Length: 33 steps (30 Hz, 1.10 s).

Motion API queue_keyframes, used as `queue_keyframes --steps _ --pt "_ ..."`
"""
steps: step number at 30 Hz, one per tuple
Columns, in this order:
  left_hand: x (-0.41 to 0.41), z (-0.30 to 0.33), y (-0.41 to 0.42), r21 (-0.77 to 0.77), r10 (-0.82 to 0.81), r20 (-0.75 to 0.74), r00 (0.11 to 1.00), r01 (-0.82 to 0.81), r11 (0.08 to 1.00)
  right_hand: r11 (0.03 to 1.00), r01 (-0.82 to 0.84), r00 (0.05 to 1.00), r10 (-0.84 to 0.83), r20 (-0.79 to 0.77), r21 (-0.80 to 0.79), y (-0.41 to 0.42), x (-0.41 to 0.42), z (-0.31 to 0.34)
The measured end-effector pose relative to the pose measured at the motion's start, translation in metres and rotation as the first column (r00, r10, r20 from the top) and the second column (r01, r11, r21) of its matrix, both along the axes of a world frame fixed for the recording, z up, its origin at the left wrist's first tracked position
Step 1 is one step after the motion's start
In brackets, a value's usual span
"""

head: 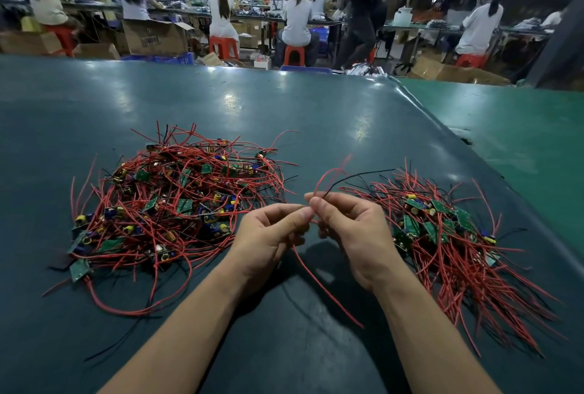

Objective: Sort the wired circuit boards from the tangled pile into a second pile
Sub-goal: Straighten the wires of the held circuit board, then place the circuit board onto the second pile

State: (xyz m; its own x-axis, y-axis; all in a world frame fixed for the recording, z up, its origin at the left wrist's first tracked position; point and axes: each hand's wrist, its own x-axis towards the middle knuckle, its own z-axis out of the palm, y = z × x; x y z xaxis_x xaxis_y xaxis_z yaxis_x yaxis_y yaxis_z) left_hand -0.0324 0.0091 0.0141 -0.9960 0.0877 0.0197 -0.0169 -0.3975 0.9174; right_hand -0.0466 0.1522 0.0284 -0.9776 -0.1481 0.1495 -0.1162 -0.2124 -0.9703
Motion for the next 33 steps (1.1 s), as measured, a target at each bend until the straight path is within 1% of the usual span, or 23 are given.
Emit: queue_keyframes --steps 1,3,5,6,9,12,14,16,18,21,23,24,26,28,33 --pt "-0.001 -0.001 -0.001 -0.024 0.030 -0.018 0.999 -0.030 0.999 0.999 -0.028 1.000 0.028 0.010 0.034 0.001 0.000 0.001" --pt "0.000 -0.002 -0.002 -0.090 0.011 -0.039 0.999 -0.015 0.996 0.996 -0.074 0.996 0.071 0.058 0.058 0.002 0.001 0.001" --pt "0.002 -0.001 -0.002 -0.156 -0.063 -0.040 0.997 0.056 0.986 0.997 -0.049 0.997 0.045 0.059 0.068 0.005 0.000 0.002" --pt "0.003 -0.001 -0.001 -0.164 -0.087 -0.036 0.996 0.080 0.983 0.997 -0.019 0.999 0.016 0.045 0.069 0.006 0.000 0.003" --pt "0.002 0.001 -0.001 -0.088 -0.127 -0.015 0.992 0.125 0.988 0.997 0.072 0.996 -0.073 0.042 0.029 0.006 -0.003 0.001" --pt "0.003 0.004 -0.004 -0.027 -0.208 0.026 0.978 0.208 0.978 0.978 0.208 0.977 -0.207 0.046 -0.011 0.009 -0.009 -0.001" --pt "0.005 0.004 -0.006 -0.029 -0.260 0.056 0.964 0.262 0.965 0.955 0.293 0.956 -0.291 0.045 -0.051 0.015 -0.013 0.000" --pt "0.007 0.004 -0.005 -0.049 -0.307 0.077 0.948 0.312 0.949 0.935 0.342 0.939 -0.338 0.056 -0.094 0.021 -0.015 0.002" --pt "0.008 0.004 -0.004 -0.048 -0.335 0.089 0.938 0.340 0.939 0.924 0.375 0.927 -0.374 0.024 -0.078 0.022 -0.015 0.002" --pt "0.007 0.005 -0.006 -0.033 -0.355 0.104 0.929 0.360 0.932 0.905 0.422 0.904 -0.415 -0.106 0.055 0.019 -0.014 0.000" --pt "0.007 0.006 -0.008 -0.040 -0.373 0.101 0.922 0.378 0.925 0.890 0.429 0.898 -0.403 -0.174 0.154 0.017 -0.012 -0.001" --pt "0.008 0.005 -0.008 -0.045 -0.381 0.094 0.920 0.387 0.921 0.898 0.408 0.908 -0.381 -0.173 0.165 0.015 -0.012 -0.001" --pt "0.008 0.004 -0.008 -0.050 -0.377 0.085 0.922 0.382 0.923 0.930 0.343 0.935 -0.325 -0.138 0.133 0.014 -0.012 -0.002" --pt "0.008 0.004 -0.007 -0.045 -0.363 0.091 0.927 0.368 0.929 0.940 0.314 0.946 -0.297 -0.130 0.131 0.015 -0.012 -0.002" --pt "0.007 0.002 -0.007 -0.059 -0.355 0.090 0.930 0.361 0.931 0.922 0.319 0.939 -0.278 -0.202 0.217 0.017 -0.011 -0.003"
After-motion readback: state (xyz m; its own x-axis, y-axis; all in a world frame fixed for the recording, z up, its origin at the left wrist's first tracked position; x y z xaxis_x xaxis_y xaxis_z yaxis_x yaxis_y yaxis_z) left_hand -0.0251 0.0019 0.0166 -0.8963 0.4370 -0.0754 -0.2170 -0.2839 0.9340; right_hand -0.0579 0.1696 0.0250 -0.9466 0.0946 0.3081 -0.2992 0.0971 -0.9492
